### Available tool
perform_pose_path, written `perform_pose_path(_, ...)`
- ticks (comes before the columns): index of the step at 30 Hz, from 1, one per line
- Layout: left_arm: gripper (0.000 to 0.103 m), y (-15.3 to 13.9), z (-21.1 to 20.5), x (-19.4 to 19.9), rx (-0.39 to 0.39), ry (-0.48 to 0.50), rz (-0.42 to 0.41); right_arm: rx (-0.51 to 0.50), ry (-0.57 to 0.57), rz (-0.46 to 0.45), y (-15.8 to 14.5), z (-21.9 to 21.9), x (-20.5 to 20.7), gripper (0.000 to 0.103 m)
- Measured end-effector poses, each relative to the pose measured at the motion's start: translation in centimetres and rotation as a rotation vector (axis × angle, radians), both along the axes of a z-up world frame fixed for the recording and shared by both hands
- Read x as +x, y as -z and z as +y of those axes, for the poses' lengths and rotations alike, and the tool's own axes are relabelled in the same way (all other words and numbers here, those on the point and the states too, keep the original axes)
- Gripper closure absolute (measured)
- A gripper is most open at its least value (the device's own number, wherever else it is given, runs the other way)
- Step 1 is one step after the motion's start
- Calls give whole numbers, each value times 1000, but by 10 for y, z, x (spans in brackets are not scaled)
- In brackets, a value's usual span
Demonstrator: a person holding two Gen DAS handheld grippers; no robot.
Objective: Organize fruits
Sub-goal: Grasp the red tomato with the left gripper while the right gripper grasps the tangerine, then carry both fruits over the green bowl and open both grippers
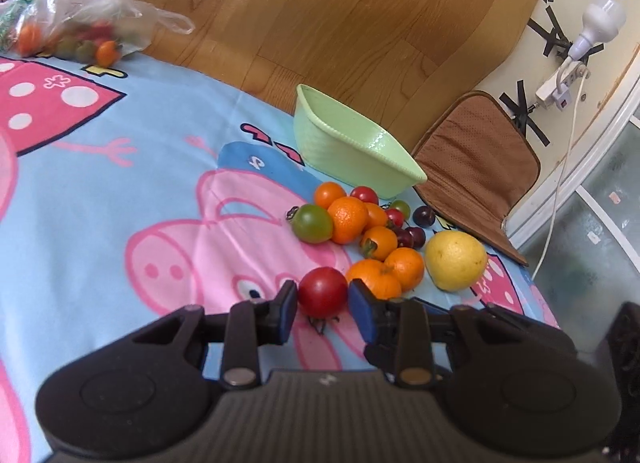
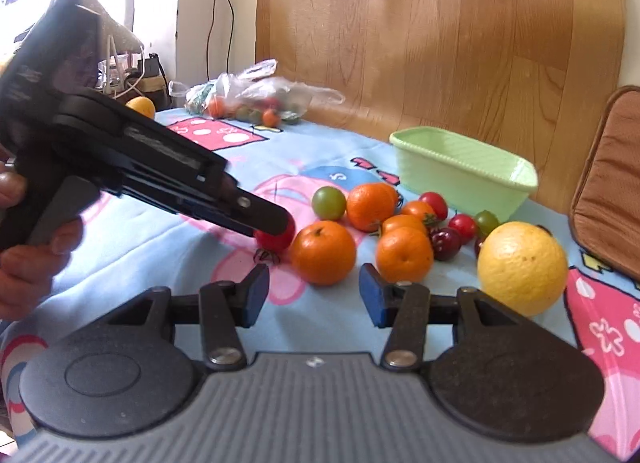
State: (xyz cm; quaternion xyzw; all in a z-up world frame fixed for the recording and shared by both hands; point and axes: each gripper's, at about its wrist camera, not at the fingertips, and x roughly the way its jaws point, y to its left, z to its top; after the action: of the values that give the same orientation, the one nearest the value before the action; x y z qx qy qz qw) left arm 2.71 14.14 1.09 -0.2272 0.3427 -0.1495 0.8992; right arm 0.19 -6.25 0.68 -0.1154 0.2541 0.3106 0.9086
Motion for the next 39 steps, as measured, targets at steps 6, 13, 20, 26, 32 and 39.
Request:
perform_pose_path(6,63,-2,-1,9,25,-24,-11,10,0,66,-1,9,16,49)
perform_pose_path(13,92,11,-3,9,22,-20,20,52,21,97,0,5,22,60)
perform_pose_path(20,44,-15,6,7,86,-89,-53,65,22,108,-1,2,20,58)
perform_pose_path(26,67,-7,-22,35,206,17,-28,72,17,108,-1,1,21,55)
perform_pose_path(32,71,-11,-18,29,122,39,-40,143,-15,117,-10,-9,19,61)
perform_pose_path(39,71,-60,-38,97,105,82,-154,209,21,8,-54,-29,69,61)
